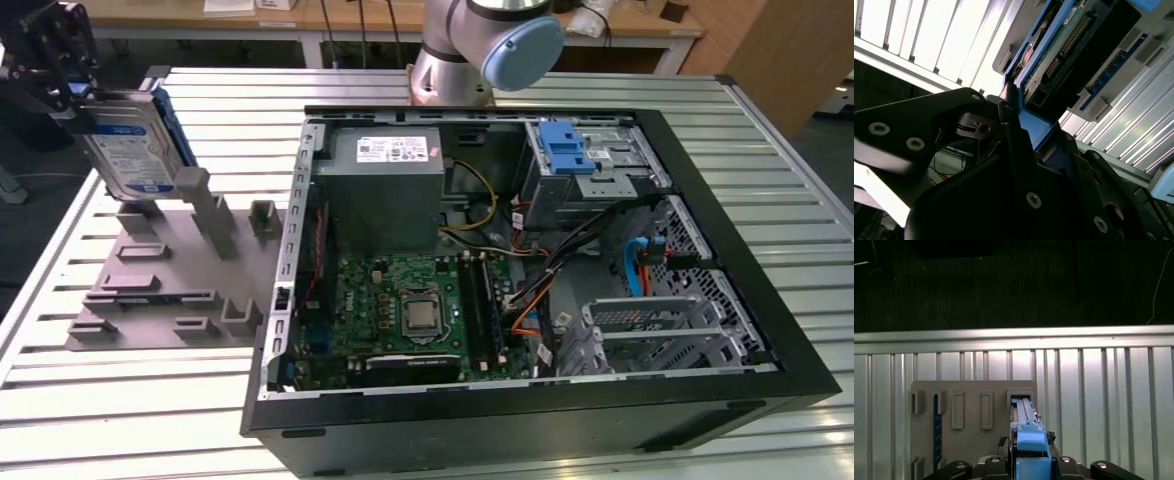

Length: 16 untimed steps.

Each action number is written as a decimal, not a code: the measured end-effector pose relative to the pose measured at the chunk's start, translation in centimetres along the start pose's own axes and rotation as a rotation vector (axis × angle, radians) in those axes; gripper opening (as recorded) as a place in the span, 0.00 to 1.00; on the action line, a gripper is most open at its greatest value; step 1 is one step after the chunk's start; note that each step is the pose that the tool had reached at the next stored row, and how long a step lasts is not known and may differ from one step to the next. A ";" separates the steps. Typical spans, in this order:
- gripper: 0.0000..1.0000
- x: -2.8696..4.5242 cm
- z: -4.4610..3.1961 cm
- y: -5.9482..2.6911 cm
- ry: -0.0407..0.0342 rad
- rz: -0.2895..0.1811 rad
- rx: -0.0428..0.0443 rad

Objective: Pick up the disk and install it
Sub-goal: 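Pick up the disk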

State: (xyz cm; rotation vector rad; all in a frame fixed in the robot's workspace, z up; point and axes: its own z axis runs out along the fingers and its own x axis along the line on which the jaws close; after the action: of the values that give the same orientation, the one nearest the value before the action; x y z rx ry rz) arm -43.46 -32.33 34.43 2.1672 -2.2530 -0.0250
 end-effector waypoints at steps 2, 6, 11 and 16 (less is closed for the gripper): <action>0.36 0.00 -0.03 0.00 0.0001 0.000 -0.0002; 0.36 0.00 -0.11 0.00 0.0001 0.000 -0.0001; 0.36 0.00 -0.16 0.01 0.0001 0.000 -0.0003; 0.36 0.00 -0.40 0.01 0.0001 0.000 -0.0002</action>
State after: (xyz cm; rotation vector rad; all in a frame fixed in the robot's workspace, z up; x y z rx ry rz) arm -43.46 -32.32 34.83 2.1670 -2.2529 -0.0252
